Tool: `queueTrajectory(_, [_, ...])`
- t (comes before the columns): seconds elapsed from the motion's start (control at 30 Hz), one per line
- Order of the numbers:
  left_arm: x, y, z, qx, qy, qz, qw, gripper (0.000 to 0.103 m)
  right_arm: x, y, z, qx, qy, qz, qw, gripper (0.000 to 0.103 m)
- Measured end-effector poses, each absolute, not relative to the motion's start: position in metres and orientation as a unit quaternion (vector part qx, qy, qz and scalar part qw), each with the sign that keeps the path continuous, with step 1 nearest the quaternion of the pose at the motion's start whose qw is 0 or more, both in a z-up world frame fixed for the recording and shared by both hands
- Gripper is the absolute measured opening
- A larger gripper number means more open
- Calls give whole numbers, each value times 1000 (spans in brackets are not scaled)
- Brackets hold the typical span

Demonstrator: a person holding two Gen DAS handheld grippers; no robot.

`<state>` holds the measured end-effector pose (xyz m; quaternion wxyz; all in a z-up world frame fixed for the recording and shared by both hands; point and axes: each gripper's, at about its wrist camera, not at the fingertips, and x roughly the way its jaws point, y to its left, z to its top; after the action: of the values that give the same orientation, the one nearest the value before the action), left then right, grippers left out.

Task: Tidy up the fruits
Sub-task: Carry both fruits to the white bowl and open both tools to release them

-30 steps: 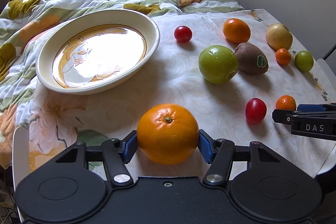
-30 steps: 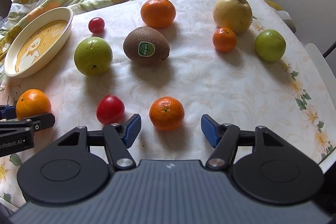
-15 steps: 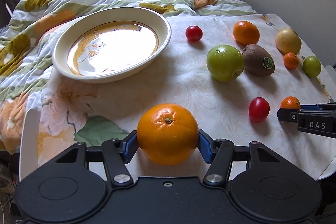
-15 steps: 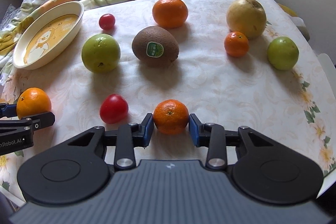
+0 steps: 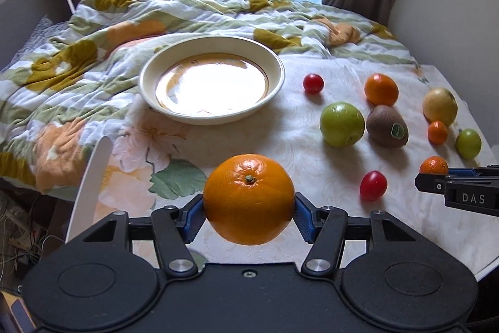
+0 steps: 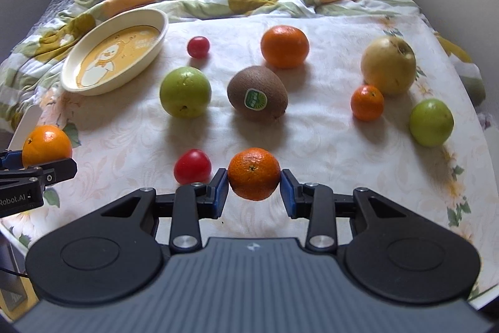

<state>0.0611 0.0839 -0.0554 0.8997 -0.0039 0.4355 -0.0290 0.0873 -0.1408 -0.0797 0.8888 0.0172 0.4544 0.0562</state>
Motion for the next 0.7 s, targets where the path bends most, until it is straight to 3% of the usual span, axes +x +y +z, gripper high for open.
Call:
queueTrajectory(0.4, [48, 78, -7, -49, 377, 65, 923, 63, 98, -145, -29, -51, 404, 169, 898, 51])
queueTrajectory(0.7, [90, 92, 14, -57, 361, 92, 926, 63, 147, -126, 5, -62, 400, 252, 879, 51])
